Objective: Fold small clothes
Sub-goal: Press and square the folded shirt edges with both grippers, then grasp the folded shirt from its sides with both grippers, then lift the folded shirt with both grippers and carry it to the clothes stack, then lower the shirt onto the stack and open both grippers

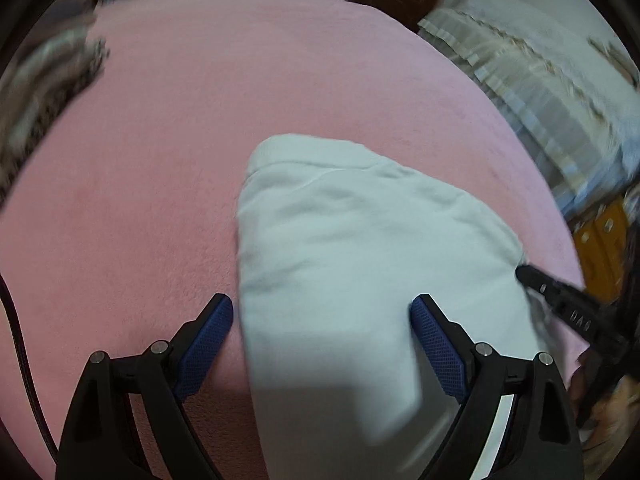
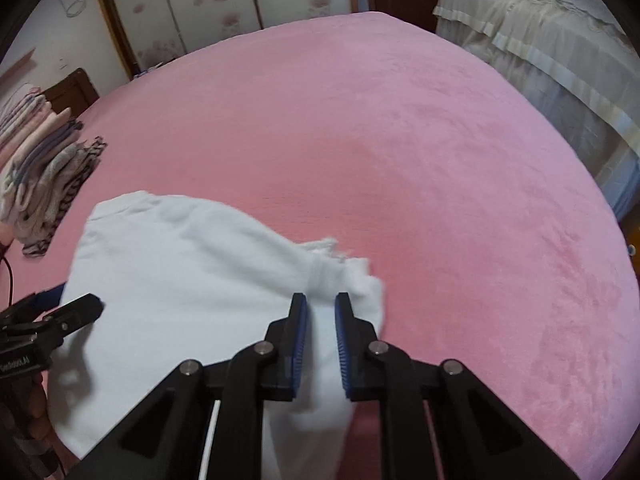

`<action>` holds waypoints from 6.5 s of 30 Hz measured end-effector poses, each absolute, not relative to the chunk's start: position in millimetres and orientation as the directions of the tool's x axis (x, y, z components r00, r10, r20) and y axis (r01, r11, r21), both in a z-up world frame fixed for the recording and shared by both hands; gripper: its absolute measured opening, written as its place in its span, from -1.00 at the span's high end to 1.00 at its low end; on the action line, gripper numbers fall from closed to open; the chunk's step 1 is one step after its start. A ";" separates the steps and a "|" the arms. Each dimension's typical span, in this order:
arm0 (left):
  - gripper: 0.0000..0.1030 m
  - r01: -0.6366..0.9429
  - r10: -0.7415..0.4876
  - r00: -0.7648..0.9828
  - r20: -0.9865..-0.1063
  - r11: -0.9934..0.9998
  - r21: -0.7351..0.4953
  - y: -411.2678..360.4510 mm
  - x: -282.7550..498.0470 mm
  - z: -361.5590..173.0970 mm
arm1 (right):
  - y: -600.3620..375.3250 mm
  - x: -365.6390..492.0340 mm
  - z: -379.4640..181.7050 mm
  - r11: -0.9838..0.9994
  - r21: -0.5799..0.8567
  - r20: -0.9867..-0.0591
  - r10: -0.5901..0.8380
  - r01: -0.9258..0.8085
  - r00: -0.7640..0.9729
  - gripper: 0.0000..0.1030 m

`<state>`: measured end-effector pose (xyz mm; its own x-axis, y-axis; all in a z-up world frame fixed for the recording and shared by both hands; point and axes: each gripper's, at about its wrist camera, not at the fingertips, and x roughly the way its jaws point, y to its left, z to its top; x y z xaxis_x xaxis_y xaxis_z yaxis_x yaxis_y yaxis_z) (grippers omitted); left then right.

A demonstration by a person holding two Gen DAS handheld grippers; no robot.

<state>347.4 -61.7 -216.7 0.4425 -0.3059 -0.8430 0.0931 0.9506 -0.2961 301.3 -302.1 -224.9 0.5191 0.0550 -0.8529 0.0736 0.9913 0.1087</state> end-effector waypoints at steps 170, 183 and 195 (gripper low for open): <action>-0.45 -0.019 -0.176 0.671 -0.721 0.967 -0.253 386.7 527.9 -49.6 | 135.3 517.4 -103.2 0.744 0.629 -0.599 0.649 -0.228 0.469 0.32; -0.80 -0.102 -0.094 0.801 -0.592 0.952 -0.289 407.0 497.0 -63.5 | 134.1 492.8 -94.0 0.879 0.384 -0.666 0.475 -0.282 0.575 0.14; -0.99 -0.242 0.125 0.792 -0.597 0.963 -0.120 387.4 487.2 -63.0 | 134.7 478.4 -87.2 0.910 0.314 -0.679 0.415 -0.273 0.605 0.00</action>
<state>487.2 387.4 -63.0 0.7922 0.1246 -0.5973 -0.2422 0.9627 -0.1204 478.4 134.7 -87.2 0.6053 0.4154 -0.6790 -0.2725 0.9096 0.3135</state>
